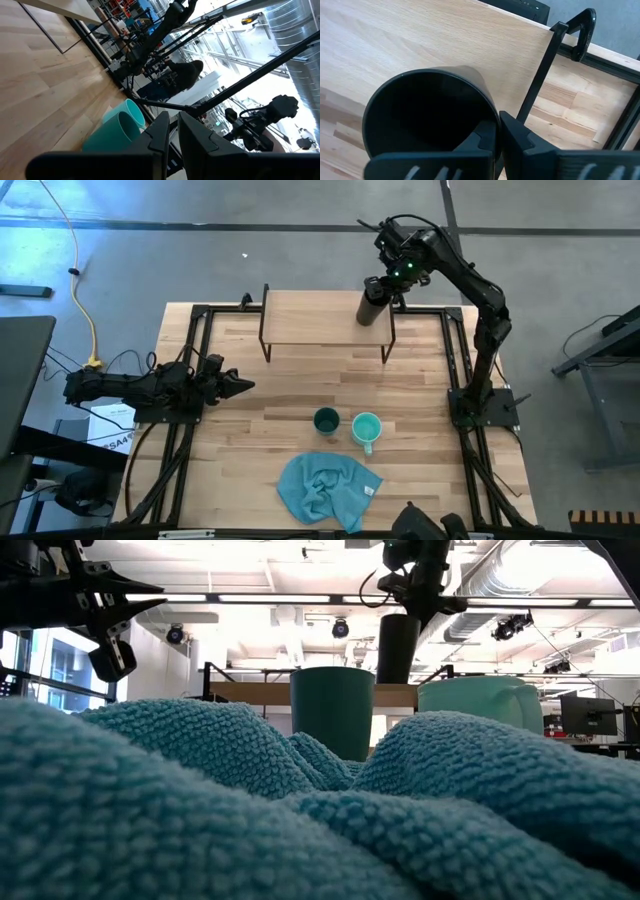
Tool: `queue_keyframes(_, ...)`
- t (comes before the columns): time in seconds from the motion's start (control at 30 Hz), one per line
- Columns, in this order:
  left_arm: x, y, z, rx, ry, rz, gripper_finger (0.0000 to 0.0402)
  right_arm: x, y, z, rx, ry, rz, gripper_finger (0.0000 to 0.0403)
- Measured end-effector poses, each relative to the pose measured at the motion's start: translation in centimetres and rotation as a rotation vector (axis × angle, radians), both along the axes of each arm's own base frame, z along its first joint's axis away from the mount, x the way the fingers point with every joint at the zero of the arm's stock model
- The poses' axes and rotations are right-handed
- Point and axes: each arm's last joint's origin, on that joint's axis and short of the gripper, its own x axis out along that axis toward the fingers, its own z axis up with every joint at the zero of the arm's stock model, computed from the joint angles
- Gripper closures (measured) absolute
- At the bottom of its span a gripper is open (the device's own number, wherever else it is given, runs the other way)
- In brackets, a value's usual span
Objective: Stack small to large cups/mugs on shelf
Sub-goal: Put the black cup on the shelf
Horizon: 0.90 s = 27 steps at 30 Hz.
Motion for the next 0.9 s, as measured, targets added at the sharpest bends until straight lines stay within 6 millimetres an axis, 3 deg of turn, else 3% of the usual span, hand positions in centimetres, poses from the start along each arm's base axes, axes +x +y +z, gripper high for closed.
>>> queue_keyframes(0.4,0.00,0.00,0.00,0.000,0.000,0.000,0.0371,0.00,0.02,0.01,0.003,-0.004,0.000,0.0355)
queue_keyframes(0.9,0.00,0.00,0.00,0.002,0.000,0.000,0.0371,0.16,-0.06,0.09,0.004,-0.032,0.006,0.0352)
